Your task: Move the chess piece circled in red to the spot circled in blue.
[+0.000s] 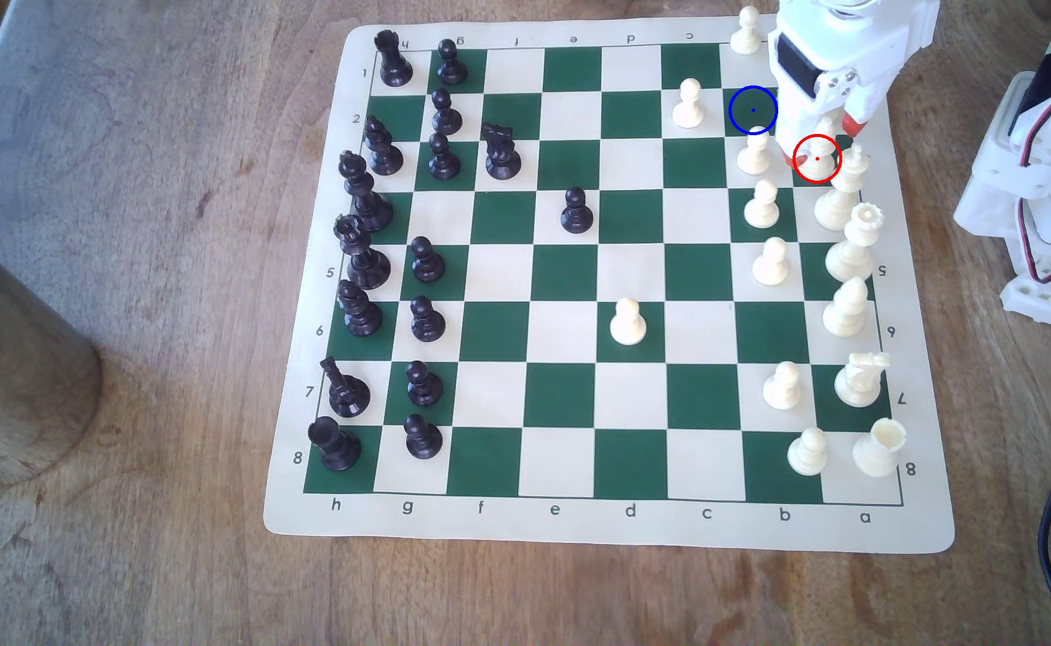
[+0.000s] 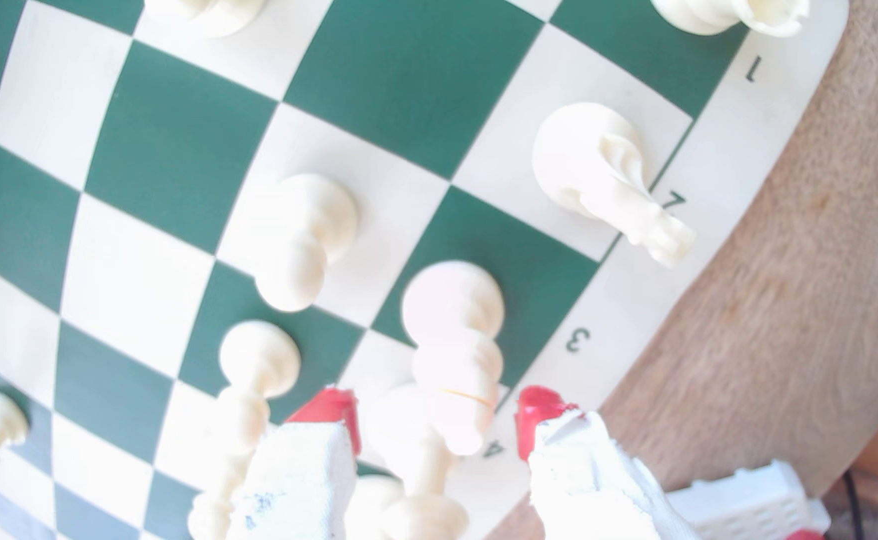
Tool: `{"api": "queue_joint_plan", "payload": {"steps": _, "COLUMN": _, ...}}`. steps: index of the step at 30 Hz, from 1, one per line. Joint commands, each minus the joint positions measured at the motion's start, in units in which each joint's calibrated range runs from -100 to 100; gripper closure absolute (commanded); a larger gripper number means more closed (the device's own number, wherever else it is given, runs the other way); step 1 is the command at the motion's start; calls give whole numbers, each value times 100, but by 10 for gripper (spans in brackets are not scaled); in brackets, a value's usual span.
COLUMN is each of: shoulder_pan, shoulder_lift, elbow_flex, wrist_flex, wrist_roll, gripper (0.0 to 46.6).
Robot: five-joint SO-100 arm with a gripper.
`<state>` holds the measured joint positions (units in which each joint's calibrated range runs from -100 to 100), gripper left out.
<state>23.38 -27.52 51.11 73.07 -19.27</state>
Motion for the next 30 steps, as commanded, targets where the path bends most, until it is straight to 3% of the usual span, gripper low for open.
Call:
{"api": "queue_joint_plan", "payload": {"steps": 1, "shoulder_pan": -34, "shoulder_lift": -83, "elbow_flex": -52, "wrist_flex": -83, "wrist_roll": -24, "gripper": 301}}
{"api": "queue_joint_plan", "payload": {"steps": 15, "shoulder_pan": -50, "shoulder_lift": -40, "elbow_flex": 102, "wrist_flex": -394, "wrist_roll": -54, "gripper": 336}}
{"api": "queue_joint_plan", "payload": {"steps": 22, "shoulder_pan": -152, "shoulder_lift": 27, "elbow_flex": 120, "wrist_flex": -386, "wrist_roll": -24, "gripper": 464}}
{"api": "queue_joint_plan", "payload": {"steps": 30, "shoulder_pan": -183, "shoulder_lift": -49, "elbow_flex": 139, "wrist_flex": -427, "wrist_roll": -34, "gripper": 465}}
